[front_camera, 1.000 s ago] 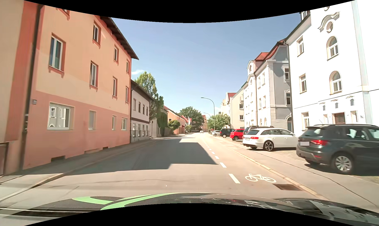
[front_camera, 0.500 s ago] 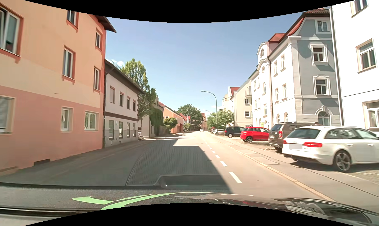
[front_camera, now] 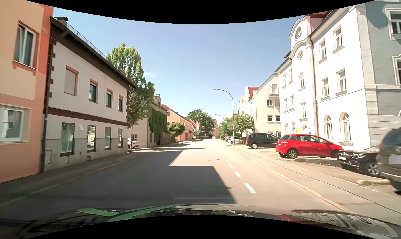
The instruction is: Follow the waypoints while adhering to traffic rules and regulations
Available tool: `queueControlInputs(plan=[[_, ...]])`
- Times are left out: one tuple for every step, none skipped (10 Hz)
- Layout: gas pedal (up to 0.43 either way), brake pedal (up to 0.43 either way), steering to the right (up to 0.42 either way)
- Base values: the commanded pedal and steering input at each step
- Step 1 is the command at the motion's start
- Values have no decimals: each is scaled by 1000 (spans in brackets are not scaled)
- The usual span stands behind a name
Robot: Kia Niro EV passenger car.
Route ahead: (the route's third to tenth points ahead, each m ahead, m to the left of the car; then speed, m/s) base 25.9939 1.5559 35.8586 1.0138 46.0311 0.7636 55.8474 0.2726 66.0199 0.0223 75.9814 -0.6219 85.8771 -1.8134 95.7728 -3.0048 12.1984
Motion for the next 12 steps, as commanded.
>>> queueControlInputs(plan=[[110,0,2],[110,0,1],[110,0,1],[110,0,1],[110,0,1],[110,0,1],[110,0,1],[110,0,2],[110,0,2],[110,0,3],[110,0,5],[110,0,5]])
